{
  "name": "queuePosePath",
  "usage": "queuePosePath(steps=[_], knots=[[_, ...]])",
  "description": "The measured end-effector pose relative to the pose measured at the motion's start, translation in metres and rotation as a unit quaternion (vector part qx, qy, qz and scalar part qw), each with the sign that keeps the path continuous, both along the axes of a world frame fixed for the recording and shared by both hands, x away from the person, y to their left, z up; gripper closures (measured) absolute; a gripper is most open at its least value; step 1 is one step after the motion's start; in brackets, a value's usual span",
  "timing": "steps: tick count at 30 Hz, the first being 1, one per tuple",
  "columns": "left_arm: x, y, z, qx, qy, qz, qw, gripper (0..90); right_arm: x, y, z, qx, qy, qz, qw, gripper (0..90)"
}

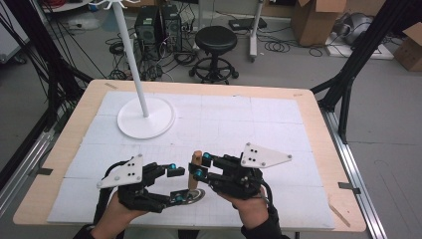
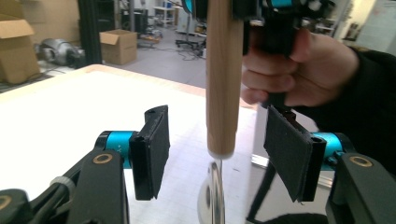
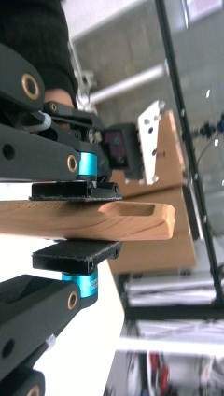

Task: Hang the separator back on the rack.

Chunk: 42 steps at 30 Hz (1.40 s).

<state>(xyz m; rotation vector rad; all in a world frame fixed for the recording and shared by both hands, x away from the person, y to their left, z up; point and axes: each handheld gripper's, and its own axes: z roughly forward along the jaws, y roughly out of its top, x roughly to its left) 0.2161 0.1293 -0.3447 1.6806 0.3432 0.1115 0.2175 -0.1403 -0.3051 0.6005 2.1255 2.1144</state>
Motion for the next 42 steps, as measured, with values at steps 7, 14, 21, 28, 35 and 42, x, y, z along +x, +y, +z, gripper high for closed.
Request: queuePosePath(steps=[7,14,21,28,35,42], knots=[[0.011,-0.019,0.0,0.019,0.018,-0.011,0.9996,45.3,-0.005,0.005,0.0,-0.011,0.001,-0.027,0.9996,71.9],[0.013,-0.023,0.001,0.033,0.019,-0.014,0.9992,62.2,-0.007,0.003,-0.003,-0.023,0.006,-0.042,0.9988,71.9],[0.012,-0.026,0.001,0.048,0.01,-0.02,0.9986,72.3,-0.006,0.001,-0.006,-0.025,0.011,-0.049,0.9984,70.7],[0.024,-0.013,0.005,0.036,0.02,0.013,0.9991,72.4,-0.005,-0.018,-0.006,-0.004,0.007,-0.079,0.9969,24.6],[0.051,0.011,0.016,0.028,0.031,0.057,0.9975,72.4,-0.012,-0.068,-0.016,-0.079,-0.03,-0.172,0.9814,20.4],[0.084,0.038,0.037,0.02,0.037,0.11,0.993,72.4,-0.014,-0.106,-0.037,-0.117,-0.021,-0.231,0.9656,15.9]])
